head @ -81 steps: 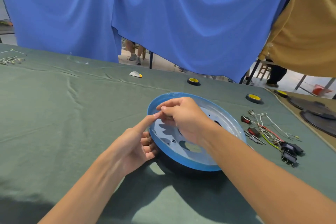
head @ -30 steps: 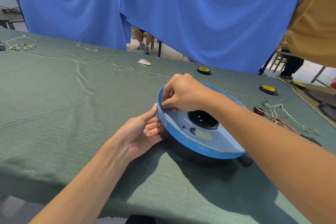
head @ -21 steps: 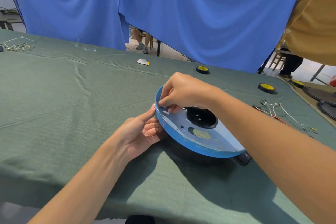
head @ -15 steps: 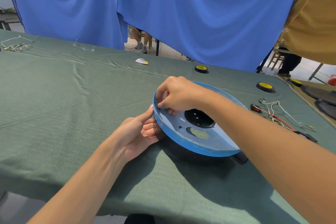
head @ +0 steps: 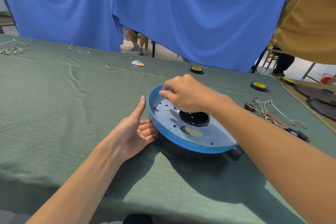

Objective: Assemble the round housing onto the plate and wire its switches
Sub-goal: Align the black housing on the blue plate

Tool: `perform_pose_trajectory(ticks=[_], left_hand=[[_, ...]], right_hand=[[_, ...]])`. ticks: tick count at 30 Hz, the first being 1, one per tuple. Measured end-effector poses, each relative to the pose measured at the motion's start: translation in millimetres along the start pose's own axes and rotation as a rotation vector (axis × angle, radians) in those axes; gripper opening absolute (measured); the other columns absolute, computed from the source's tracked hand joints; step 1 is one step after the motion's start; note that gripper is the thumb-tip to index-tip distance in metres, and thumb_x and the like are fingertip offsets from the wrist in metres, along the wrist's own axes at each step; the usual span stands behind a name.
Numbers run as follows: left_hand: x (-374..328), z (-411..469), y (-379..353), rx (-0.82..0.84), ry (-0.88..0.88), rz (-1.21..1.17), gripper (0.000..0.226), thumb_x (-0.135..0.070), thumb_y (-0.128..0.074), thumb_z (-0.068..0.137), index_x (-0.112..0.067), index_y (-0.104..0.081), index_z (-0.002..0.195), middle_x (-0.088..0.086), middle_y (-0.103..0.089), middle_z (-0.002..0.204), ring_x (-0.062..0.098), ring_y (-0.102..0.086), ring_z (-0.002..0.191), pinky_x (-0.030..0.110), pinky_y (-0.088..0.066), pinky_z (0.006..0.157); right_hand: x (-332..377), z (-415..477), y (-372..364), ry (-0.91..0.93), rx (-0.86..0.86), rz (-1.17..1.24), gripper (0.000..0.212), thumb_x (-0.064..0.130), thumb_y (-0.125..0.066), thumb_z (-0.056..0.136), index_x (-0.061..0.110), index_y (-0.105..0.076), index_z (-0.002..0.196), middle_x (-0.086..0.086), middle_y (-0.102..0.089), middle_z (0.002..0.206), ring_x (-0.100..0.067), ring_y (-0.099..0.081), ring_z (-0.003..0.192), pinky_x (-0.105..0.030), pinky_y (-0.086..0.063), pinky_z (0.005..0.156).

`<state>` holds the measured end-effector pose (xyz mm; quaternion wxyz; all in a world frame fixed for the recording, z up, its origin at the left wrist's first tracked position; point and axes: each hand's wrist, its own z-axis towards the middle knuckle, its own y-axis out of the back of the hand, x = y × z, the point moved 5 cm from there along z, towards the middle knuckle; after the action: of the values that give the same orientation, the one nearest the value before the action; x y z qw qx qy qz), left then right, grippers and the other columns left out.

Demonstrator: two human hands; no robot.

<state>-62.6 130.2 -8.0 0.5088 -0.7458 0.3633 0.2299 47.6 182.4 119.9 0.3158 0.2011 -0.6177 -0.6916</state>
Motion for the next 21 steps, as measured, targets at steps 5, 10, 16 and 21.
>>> perform_pose_trajectory(ticks=[5,10,16,21], left_hand=[[-6.5,-2.0,-4.8,-0.152,0.014,0.082,0.088,-0.059,-0.083,0.062,0.006,-0.055,0.114,0.019,-0.074,0.105,0.027,-0.075,0.081,0.034,-0.060,0.057],[-7.9,-1.4,-7.7,-0.198,0.027,0.121,0.077,-0.056,-0.079,0.071,0.006,-0.056,0.110,0.017,-0.075,0.097,0.026,-0.075,0.072,0.033,-0.058,0.050],[-6.6,-1.5,-9.7,-0.214,-0.003,0.117,0.077,-0.057,-0.078,0.072,0.004,-0.054,0.112,0.015,-0.073,0.103,0.024,-0.076,0.072,0.030,-0.058,0.051],[-5.7,-3.8,-10.8,-0.198,-0.010,0.106,0.082,-0.055,-0.080,0.070,0.005,-0.053,0.119,0.016,-0.073,0.105,0.024,-0.076,0.078,0.032,-0.059,0.052]], right_hand=[[-85.7,-62.9,42.4,-0.291,-0.220,0.129,0.025,0.033,-0.054,0.095,0.018,-0.068,0.082,0.005,-0.066,0.074,-0.010,-0.055,0.067,-0.032,-0.047,0.071],[-147.3,-120.2,17.7,-0.552,-0.292,0.165,0.022,0.023,-0.056,0.094,0.010,-0.073,0.088,-0.004,-0.071,0.086,-0.024,-0.060,0.088,-0.033,-0.046,0.079],[-184.6,-135.6,-23.1,-0.681,-0.304,0.192,0.013,0.019,-0.058,0.090,0.017,-0.070,0.084,-0.008,-0.071,0.094,-0.026,-0.058,0.092,-0.033,-0.046,0.078],[-195.2,-116.4,-34.8,-0.638,-0.271,0.136,0.015,0.021,-0.061,0.088,0.012,-0.068,0.099,-0.014,-0.068,0.105,-0.034,-0.060,0.099,-0.043,-0.051,0.085]])
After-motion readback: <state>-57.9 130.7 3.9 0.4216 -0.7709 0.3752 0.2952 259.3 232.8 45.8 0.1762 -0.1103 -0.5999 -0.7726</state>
